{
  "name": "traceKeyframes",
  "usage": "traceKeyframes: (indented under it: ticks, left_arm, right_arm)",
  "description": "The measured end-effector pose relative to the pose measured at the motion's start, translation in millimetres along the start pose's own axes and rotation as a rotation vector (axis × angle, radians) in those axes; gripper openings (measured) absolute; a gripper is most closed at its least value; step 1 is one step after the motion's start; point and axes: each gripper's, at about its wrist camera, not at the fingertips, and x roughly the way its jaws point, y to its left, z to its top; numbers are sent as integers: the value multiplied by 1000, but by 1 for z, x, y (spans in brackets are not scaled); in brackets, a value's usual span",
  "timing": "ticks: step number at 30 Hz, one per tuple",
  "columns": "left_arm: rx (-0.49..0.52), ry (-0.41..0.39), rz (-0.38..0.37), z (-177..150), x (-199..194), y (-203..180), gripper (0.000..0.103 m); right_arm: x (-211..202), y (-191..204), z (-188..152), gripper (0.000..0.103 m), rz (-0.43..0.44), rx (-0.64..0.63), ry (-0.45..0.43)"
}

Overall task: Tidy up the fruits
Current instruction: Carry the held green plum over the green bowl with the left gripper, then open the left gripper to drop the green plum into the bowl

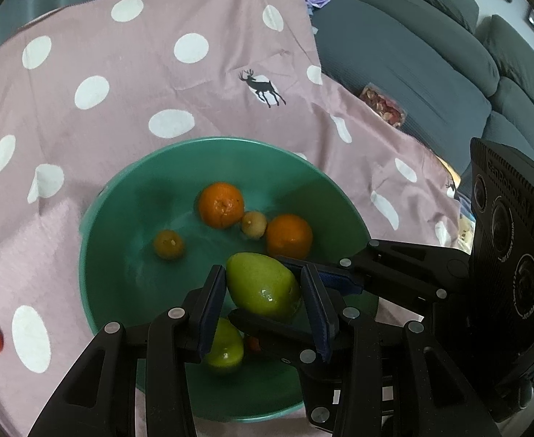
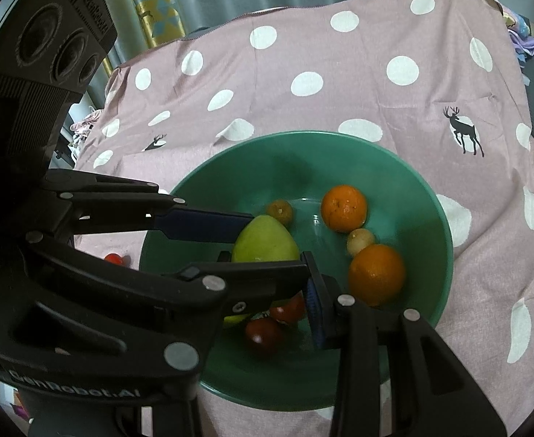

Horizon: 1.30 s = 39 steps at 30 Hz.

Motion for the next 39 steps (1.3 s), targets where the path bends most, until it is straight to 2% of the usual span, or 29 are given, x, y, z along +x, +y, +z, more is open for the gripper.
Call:
traceKeyframes:
  ticks: [11,20,39]
  left_arm:
    - [-44,18,-45,0,8,10,43]
    - [-62,26,-56,0,12,16,43]
    - [-86,50,-71,0,16,24,43]
  right_arm:
    - [8,0,3,38,-19,-13,48]
    - [17,1,7,38,-29,-27,96]
    - [26,4,9,38,-55,-51,142]
